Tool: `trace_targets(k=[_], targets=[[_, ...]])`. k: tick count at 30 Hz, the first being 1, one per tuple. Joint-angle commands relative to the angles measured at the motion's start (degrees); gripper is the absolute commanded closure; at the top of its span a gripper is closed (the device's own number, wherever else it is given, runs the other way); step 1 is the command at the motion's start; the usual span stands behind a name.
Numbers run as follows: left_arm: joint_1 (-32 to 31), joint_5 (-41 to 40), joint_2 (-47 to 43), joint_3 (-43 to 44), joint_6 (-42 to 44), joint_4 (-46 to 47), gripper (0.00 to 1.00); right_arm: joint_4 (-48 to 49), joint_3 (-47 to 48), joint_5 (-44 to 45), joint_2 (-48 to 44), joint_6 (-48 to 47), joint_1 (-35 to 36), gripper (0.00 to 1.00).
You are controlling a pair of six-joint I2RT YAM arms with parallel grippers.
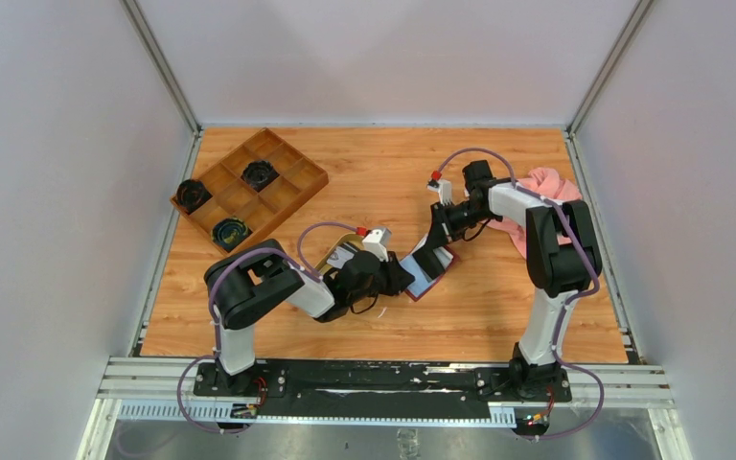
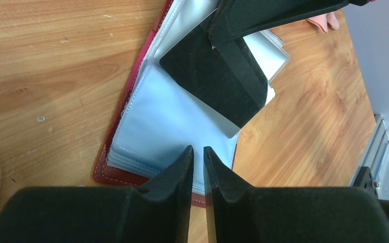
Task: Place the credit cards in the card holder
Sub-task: Insert the credit card into the card holder.
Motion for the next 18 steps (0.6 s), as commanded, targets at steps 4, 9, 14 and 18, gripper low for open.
trace_targets(k=[4,9,14,18], targets=[[0.6,-1.2,2.2,-1.7,0.4,-3.3,0.81,-1.4,-1.3,2.9,1.6,0.5,-0.8,1.00],[0.6,-1.1,2.2,-1.7,0.4,-3.3,0.81,-1.3,-1.4,3.6,2.1,1.3,-0.4,1.00],[0.6,-1.1,2.2,-1.7,0.4,-3.3,0.81,-1.4,-1.4,3.4,2.7,1.2,0.8,1.00],[0.6,-1.0,2.1,-1.7,0.5,-3.3,0.81,-1.6,-1.1,3.3,2.7,1.0,1.7,1.00]])
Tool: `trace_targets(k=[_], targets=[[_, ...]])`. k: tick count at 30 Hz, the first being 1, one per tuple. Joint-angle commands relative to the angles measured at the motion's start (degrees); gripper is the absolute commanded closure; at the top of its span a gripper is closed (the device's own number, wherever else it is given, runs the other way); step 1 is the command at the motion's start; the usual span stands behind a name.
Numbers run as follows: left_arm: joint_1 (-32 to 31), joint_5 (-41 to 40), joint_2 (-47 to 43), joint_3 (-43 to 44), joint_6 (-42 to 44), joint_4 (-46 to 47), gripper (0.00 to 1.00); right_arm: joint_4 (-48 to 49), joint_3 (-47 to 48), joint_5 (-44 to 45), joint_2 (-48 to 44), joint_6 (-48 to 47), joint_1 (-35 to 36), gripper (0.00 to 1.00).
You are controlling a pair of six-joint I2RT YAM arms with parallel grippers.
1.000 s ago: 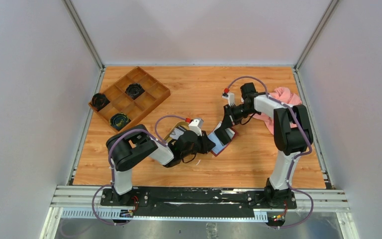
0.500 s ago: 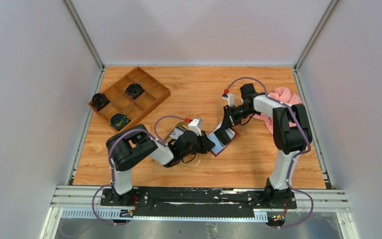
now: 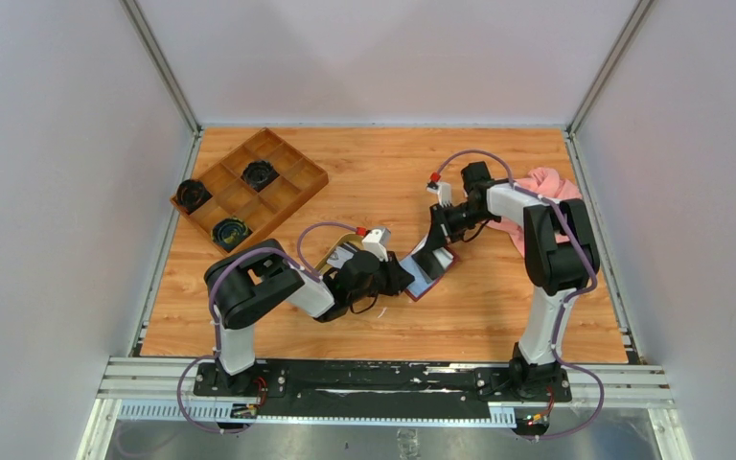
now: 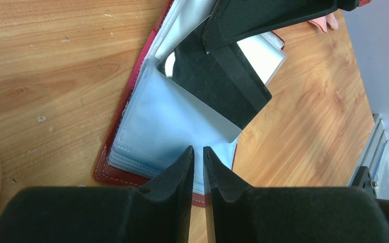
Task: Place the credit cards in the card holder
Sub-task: Insert the credit card into the card holder.
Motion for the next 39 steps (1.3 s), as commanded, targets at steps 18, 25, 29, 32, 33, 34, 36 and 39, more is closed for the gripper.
trace_targets(k=[18,25,29,32,33,34,36,39], targets=[[0.5,-1.4,2.1,-1.6,0.9,-3.7,0.82,-3.5,0.7,4.0,2.1,-1.9,3.8,1.00],[0.6,-1.3,2.1,-1.5,1.0,-3.7,0.82,-3.4,0.7,6.6,2.2,-1.3,5.2,1.00],[0.6,-1.0,2.1,-1.5,1.1,-3.7,0.81,-3.9,1.4,7.1,2.9,-1.9,7.5,0.99],[0.6,-0.9,2.1,-1.4,1.1,-3.7,0.81,-4.2,1.9,7.4,3.0,-2.2,8.3,0.96],[0.6,-0.9,2.2,-1.4,1.1,-3.7,0.81,-4.4,2.0,7.5,3.0,-2.3,8.3,0.94],[0.6,-0.9,2.2,-1.4,1.1,-3.7,0.81,-4.5,2.1,7.7,2.9,-2.5,8.4,0.92],[0.6,-0.8,2.2,-1.4,1.1,-3.7,0.81,-4.9,2.3,8.1,2.7,-2.9,8.4,0.87],[0.6,-0.9,2.3,-1.4,1.0,-3.7,0.81,-5.8,3.0,9.2,1.7,-3.9,8.5,0.76]])
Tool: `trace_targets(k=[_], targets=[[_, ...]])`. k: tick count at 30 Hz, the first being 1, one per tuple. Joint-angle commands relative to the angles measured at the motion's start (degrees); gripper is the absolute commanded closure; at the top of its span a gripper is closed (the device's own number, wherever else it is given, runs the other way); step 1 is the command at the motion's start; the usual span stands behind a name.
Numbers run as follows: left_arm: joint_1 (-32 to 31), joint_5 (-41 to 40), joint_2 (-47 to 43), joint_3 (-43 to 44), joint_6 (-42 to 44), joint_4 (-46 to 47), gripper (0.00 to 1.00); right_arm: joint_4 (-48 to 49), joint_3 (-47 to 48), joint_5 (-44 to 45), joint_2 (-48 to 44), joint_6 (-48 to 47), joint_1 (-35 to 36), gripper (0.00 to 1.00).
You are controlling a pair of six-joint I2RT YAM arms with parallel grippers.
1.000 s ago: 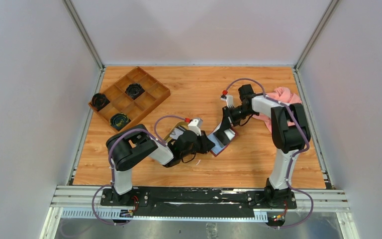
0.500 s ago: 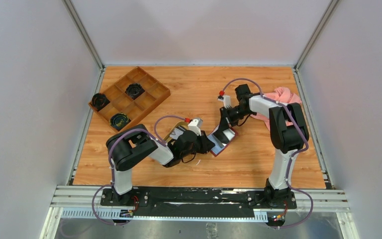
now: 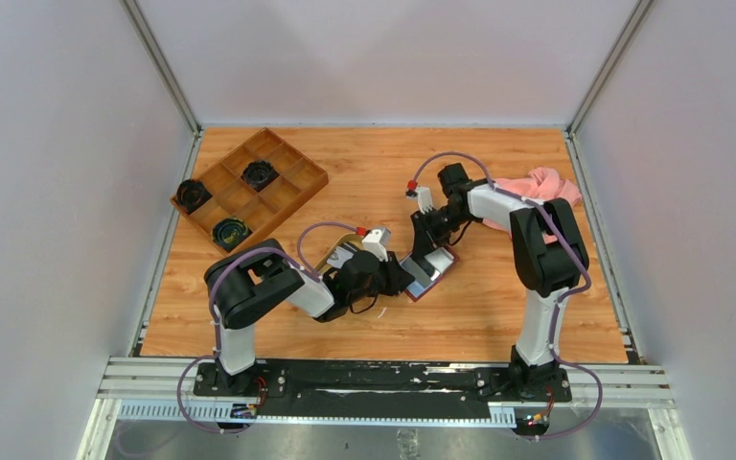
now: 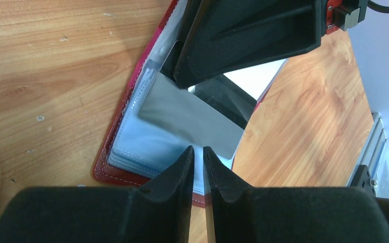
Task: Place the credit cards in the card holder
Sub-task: Insert the credit card into the card holder.
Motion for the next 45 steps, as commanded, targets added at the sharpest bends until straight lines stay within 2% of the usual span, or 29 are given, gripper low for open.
trace_targets(k=[1,8,17,29,38,45], targets=[[0.6,-1.4,2.3,-1.4,1.0,-3.7,0.81,-5.0,1.0,4.1,0.4,-2.9,1.4,0.73],[0.6,-1.2,2.4,-1.4,1.0,-3.7,0.81,-5.6,1.3,9.1,-3.7,-5.9,2.9,0.60],[0.6,-1.2,2.4,-1.4,0.9,-3.7,0.81,-5.7,1.0,17.4,-6.2,-7.8,5.4,0.59],[0.7,-0.9,2.5,-1.4,0.9,-3.7,0.81,-8.1,1.6,17.3,-2.8,-8.2,5.9,0.62],[0.8,-0.6,2.4,-1.3,0.9,-3.7,0.81,-10.4,2.0,10.9,-2.1,-10.1,9.1,0.74],[0.9,-0.4,2.0,-1.5,0.7,-3.6,0.81,-11.0,2.5,11.9,-1.9,-10.2,9.6,0.73]])
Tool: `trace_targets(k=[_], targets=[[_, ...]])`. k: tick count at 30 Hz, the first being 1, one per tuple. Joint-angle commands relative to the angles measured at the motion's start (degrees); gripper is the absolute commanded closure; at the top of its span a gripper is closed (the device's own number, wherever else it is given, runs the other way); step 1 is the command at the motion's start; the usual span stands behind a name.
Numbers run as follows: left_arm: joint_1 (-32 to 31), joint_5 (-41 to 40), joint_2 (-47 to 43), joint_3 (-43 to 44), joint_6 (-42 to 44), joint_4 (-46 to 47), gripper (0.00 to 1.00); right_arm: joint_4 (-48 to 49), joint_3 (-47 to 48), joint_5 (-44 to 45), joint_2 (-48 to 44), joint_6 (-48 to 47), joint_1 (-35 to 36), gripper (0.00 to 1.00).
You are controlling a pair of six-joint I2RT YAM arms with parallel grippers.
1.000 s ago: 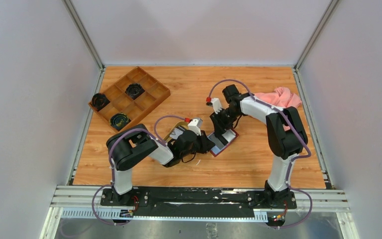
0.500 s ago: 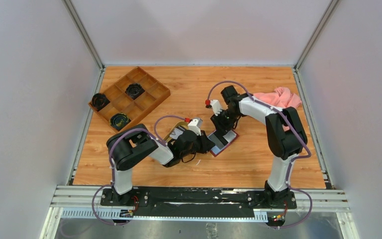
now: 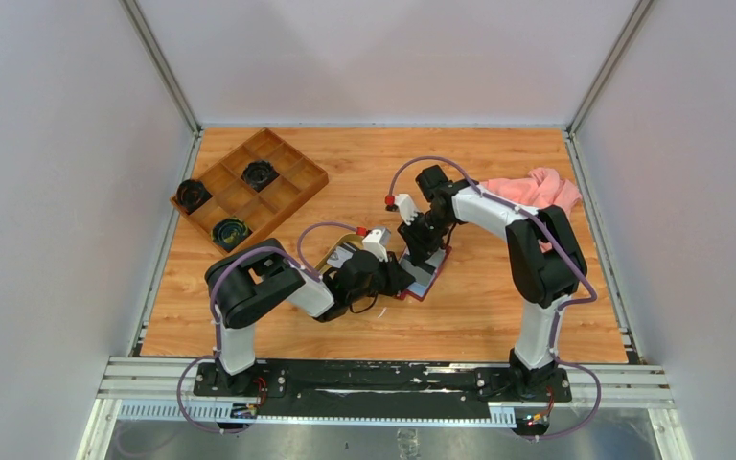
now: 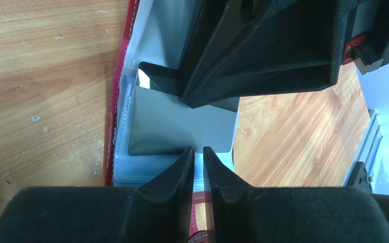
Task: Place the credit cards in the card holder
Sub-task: Insert the credit card into the card holder.
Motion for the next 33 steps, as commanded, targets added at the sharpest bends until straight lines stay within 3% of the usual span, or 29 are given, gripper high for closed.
trace_targets(k=[1,10,21,28,33], targets=[[0.6,-1.6,1.6,-1.5,0.8,-4.0,0.80,-4.6,0.6,-2.5,1.2,-0.6,1.4,0.73],[0.8,-1.5,-2.6,-4.2,1.5,-0.7,0.69,-4.6,0.3,-1.3,-0.6,-1.4,-0.5,0.69],[0.8,-1.1,-5.1,-6.0,1.6,-0.6,0.73,-4.5,0.1,-2.1,-1.9,-2.3,-0.9,0.70],[0.8,-1.3,-6.2,-7.2,1.1,-0.7,0.82,-3.3,-0.3,3.0,-1.6,-1.9,-0.9,0.88],[0.7,-2.0,-7.0,-8.3,0.2,-0.9,0.86,-3.1,-0.3,4.6,-1.0,-1.9,-0.9,0.93]])
